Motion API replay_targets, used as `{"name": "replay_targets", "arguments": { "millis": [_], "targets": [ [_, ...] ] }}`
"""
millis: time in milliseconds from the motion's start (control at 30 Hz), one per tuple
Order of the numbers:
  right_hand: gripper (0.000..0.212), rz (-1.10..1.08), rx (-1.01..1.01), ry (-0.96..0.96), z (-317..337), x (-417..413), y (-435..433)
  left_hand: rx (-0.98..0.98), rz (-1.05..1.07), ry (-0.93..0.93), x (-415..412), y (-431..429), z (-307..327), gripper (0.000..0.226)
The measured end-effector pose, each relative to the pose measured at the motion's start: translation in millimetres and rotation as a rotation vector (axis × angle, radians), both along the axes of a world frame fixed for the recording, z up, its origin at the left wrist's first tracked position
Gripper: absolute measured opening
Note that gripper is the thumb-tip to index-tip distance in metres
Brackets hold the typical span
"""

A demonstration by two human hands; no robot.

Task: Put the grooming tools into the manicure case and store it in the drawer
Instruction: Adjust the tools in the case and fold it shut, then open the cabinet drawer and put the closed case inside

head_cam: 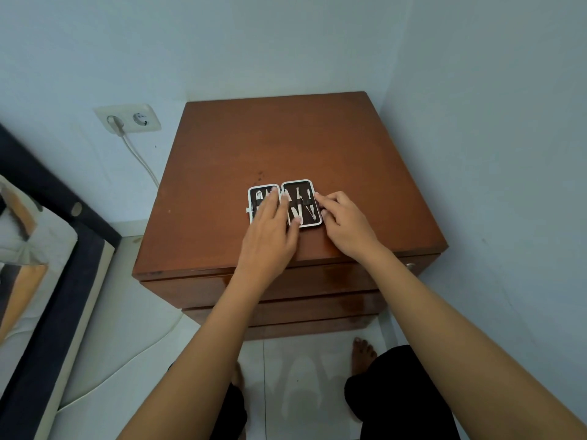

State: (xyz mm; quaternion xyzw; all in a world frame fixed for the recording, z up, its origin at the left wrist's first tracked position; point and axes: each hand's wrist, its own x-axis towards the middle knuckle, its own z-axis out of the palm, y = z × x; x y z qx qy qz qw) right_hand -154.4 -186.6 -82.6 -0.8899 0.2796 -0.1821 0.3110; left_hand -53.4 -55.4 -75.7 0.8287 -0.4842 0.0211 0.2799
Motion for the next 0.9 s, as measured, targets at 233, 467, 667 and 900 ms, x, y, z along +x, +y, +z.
{"name": "replay_targets", "arguments": {
  "millis": [233,467,667,900],
  "targets": [
    [0.011,-0.243,0.136,-0.081,9,3,0,0.187,0.056,0.141,47,17,-3,0.066],
    [0.023,-0.243,0.082,0.182,17,20,-6,0.344,-0.105,0.112,73,17,1,0.081],
    [0.020,-0.245,-0.035,0.228,26,29,-13,0.302,-0.142,0.078,53,25,1,0.086],
    [0.011,-0.054,-0.192,-0.099,53,18,-13,-0.013,-0.061,0.053,22,24,-9,0.059]
  ]
}}
